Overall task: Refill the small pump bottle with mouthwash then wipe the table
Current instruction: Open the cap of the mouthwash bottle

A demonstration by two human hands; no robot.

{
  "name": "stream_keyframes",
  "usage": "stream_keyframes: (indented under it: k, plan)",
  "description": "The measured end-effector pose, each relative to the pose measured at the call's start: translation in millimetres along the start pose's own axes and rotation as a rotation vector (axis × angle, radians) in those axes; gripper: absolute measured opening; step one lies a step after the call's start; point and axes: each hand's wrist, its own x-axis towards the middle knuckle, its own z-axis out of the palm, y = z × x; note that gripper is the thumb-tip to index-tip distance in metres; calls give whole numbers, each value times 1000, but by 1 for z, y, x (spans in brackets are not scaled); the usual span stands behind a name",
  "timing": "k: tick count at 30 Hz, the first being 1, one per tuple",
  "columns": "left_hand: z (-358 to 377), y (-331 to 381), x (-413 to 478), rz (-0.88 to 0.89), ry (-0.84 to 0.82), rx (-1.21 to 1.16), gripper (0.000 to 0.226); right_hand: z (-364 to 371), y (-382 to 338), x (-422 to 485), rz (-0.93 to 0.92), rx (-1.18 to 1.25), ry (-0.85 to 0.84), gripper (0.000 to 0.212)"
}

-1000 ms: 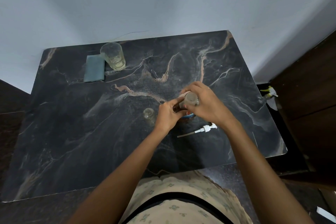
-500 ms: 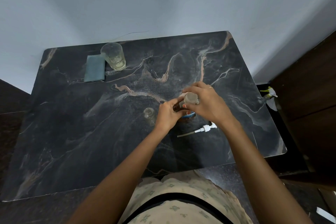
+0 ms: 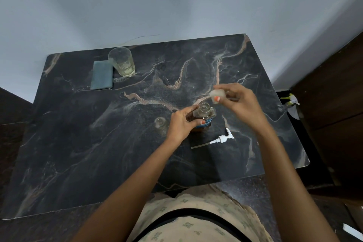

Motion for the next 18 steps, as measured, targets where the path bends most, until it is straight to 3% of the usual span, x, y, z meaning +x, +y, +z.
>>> stream_keyframes:
  k: [4,11,18]
  plan:
    - [0,0,-1,-5,-15,-16,56,-8,39,-1,162,146,187,19]
    - [0,2,-1,-23,-12,-25,55,-12,120,-8,363,-17,401,25]
    - [1,1,-1,-30,-14,-65,57,-8,162,-17,313,-165,348,33]
